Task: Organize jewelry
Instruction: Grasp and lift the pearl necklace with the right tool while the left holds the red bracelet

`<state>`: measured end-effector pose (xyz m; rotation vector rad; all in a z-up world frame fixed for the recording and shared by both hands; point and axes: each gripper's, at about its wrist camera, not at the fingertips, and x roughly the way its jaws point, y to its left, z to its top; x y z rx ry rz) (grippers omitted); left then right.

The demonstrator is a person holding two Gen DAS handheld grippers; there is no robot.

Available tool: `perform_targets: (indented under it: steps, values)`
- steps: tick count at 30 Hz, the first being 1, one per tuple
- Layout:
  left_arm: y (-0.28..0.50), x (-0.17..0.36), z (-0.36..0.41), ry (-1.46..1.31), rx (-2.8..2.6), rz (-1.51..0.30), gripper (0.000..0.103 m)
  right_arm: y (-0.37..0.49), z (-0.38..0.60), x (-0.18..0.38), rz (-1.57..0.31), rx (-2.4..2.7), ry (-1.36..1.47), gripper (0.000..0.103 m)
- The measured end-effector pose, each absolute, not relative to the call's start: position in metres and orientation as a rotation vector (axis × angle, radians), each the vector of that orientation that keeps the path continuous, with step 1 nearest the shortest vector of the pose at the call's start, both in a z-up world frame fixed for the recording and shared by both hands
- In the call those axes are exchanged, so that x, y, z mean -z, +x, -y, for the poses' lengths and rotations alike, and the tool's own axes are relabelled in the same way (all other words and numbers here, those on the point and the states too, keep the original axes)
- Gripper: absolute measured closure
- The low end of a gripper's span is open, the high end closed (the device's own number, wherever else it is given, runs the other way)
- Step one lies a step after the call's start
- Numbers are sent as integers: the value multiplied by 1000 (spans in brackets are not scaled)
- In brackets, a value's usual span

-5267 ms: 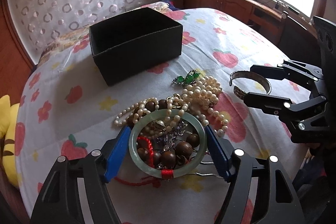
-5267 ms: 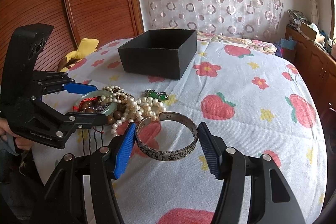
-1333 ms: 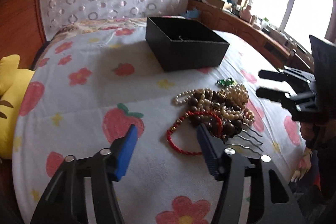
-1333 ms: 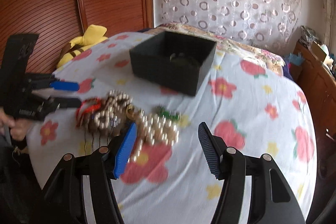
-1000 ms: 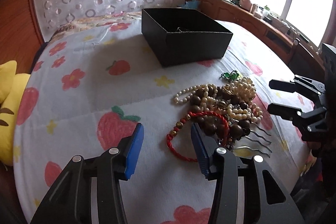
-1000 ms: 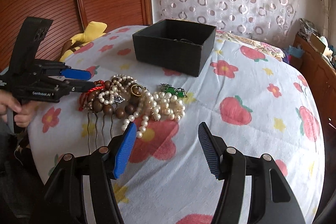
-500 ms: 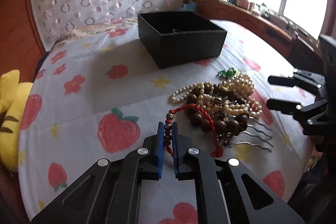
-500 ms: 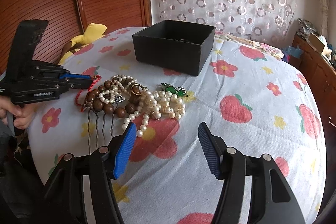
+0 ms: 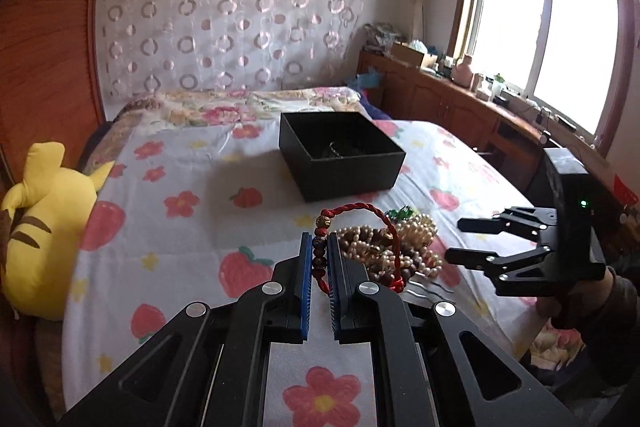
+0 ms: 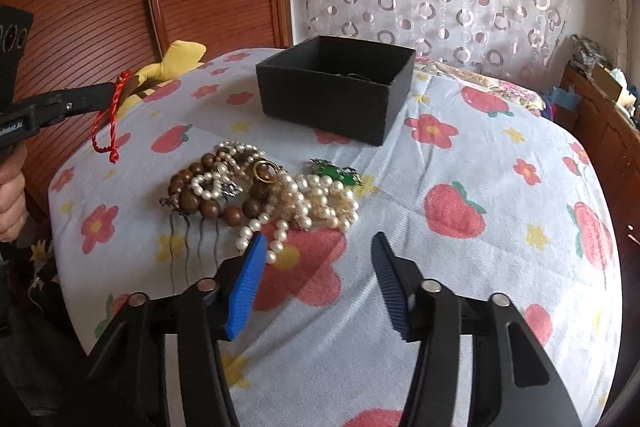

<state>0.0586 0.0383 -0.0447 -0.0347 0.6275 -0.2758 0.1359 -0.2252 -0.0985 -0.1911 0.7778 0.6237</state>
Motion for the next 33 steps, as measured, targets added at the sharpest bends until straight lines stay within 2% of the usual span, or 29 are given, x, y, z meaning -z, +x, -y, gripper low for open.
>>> perform_targets:
  steps: [6,16,18,20,33]
  values:
    - [55,44,-37,-44,274,-621,97,143,204,87,-760,-646,-249,66]
    - [53,45,-41,-53,279,-623,97,160,185,100,-805,-631,-340,73]
    - [52,46,-41,-56,280,-625,97,160,187,99,-798,-633,-334,80]
    - [52,46,-40,-53,281,-625,97,160,190,97,-786,-628,-330,94]
    - [56,52,-37,-57,286,-621,97,138,212,29,-600,-635,-286,95]
